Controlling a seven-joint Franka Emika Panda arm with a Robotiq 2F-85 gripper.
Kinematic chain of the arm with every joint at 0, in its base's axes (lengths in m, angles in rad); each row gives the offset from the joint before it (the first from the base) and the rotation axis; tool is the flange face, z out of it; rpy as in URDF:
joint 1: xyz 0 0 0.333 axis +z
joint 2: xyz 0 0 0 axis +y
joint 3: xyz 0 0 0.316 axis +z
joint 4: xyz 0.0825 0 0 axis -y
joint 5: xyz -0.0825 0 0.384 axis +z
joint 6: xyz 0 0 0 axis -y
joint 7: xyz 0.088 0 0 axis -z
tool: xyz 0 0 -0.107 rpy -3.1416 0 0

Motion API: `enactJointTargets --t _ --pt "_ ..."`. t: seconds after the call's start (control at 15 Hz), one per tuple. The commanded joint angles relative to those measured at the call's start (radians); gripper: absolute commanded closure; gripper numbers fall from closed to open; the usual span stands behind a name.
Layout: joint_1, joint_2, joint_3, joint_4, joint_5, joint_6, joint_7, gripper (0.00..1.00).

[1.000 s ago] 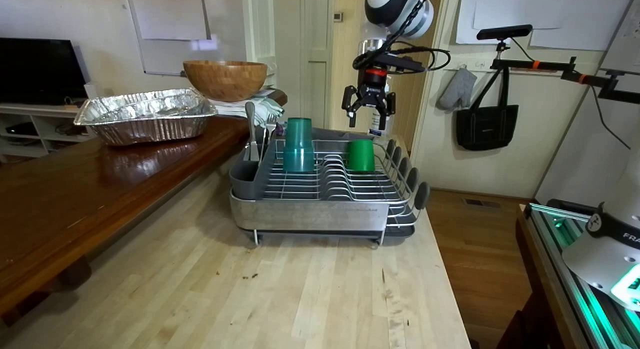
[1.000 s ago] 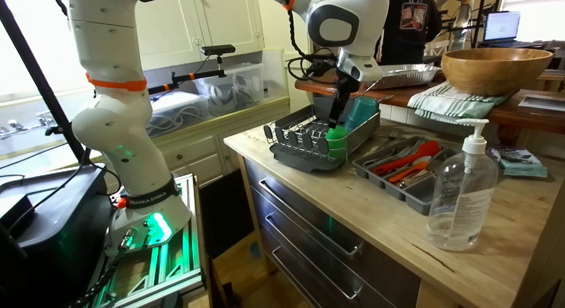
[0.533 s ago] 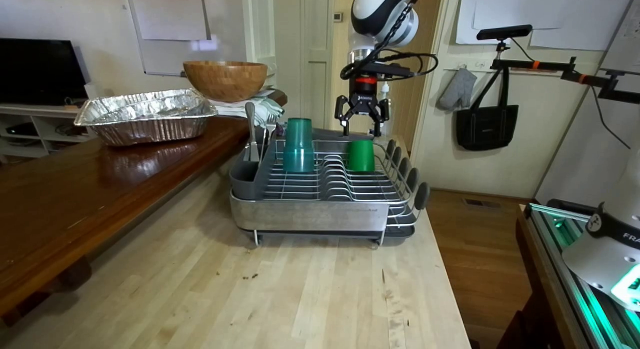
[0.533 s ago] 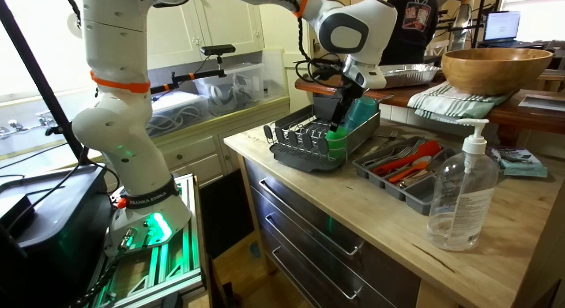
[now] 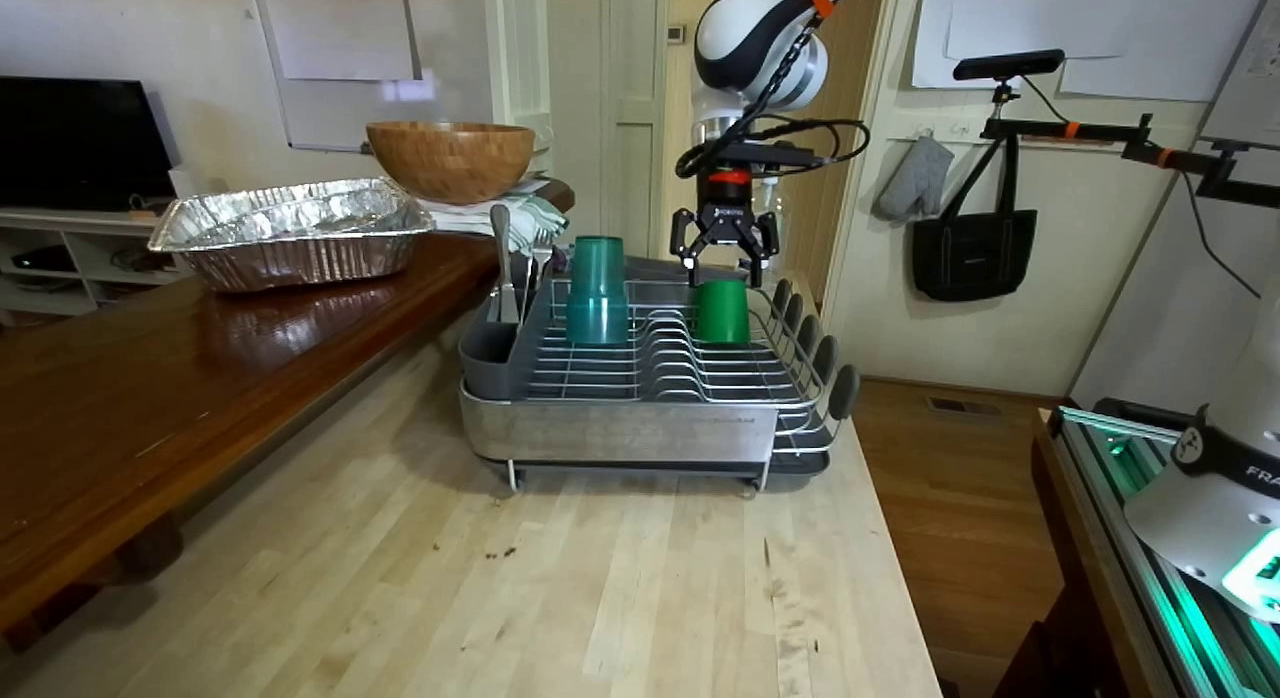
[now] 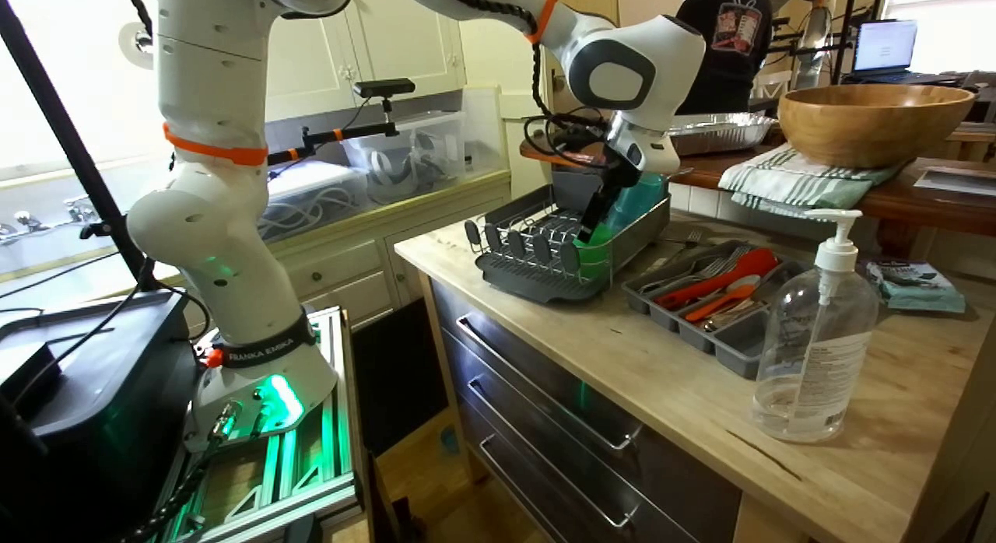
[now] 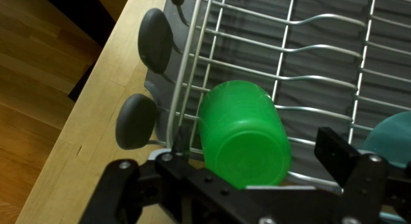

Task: Move the light green cup to the top-left corner, then shift a knife to the right

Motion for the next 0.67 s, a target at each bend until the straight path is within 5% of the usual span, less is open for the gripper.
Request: enactJointTargets --t 0.0,0.13,0.33,0.6 --pt "-0.007 0.028 -0.003 0.028 0.028 -0.028 0.011 0.0" --pt "-0.007 0.029 -0.004 0.028 0.027 -0.025 0.011 0.26" --pt "-0.005 0.029 -0.005 0.032 0.022 -0.023 0.015 0.51" --pt "0.028 -0.032 0.008 0.034 -0.024 -0.032 0.009 0.58"
